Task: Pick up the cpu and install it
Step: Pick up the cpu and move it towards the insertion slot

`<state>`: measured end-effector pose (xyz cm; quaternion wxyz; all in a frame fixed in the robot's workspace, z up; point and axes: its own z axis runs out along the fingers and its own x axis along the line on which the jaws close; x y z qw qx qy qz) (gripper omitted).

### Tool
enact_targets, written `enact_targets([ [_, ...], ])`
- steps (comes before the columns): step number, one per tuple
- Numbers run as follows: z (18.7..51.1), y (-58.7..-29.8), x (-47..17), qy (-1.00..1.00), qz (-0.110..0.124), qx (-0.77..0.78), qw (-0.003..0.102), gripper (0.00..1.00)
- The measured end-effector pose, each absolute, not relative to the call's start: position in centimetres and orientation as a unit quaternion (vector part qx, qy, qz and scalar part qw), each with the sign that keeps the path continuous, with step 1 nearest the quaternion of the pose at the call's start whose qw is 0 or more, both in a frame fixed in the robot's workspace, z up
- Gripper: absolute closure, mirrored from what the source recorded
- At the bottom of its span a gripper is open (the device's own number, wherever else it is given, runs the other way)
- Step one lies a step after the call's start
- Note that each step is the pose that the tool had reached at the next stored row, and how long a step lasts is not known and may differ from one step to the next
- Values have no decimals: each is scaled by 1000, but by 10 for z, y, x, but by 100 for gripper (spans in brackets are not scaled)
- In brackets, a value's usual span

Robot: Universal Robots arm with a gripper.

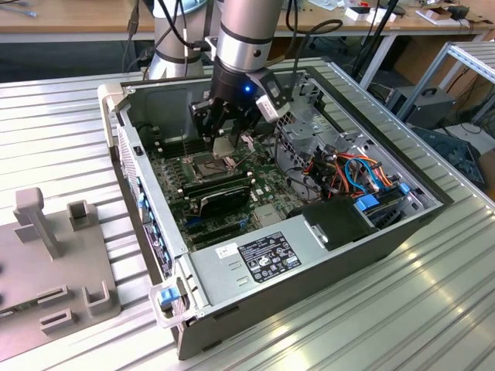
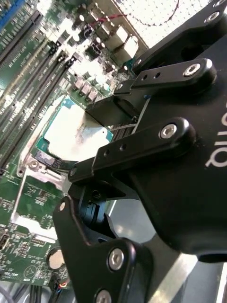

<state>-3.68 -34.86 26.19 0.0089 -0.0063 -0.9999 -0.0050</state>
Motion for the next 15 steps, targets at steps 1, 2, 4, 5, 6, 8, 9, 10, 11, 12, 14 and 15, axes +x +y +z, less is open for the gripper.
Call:
enact_targets([
  [1,259,-346,-37,-1000,-5,-6,9,46],
  [2,256,-344,-37,-1000,-5,-6,9,46],
  [4,253,-343,-37,-1000,-5,-6,9,46],
  [5,252,-342,-37,-1000,-5,-6,9,46],
  [6,251,-342,-37,-1000,-5,-6,9,46],
  [8,248,-342,-38,-1000,-5,-6,9,46],
  [9,246,-342,-38,-1000,-5,-6,9,46],
  [10,244,-342,-38,-1000,-5,-6,9,46],
  [11,242,-342,-38,-1000,-5,-6,9,46],
  [12,240,-342,-38,-1000,-5,-6,9,46],
  [14,237,-342,-39,-1000,-5,-6,9,46],
  [15,237,-342,-39,-1000,-5,-6,9,46],
])
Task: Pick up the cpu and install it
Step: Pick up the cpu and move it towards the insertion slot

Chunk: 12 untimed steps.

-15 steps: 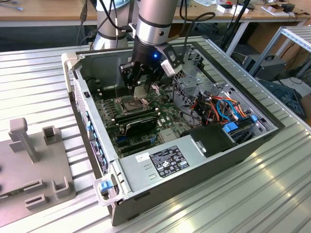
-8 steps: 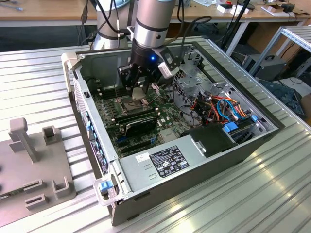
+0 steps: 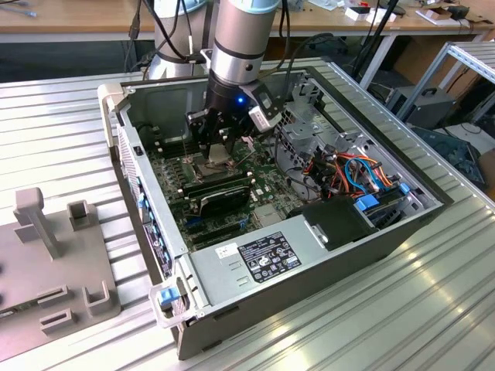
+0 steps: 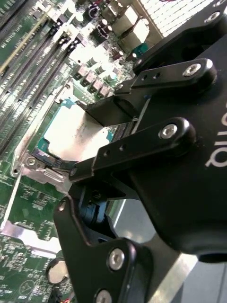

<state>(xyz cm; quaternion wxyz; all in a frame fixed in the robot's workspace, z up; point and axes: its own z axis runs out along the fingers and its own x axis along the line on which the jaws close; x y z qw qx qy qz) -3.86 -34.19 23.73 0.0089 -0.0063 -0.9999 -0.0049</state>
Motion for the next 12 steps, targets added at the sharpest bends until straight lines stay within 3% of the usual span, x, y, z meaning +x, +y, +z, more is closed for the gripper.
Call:
enact_targets([
  [12,227,-341,-45,-1000,-5,-6,9,46],
])
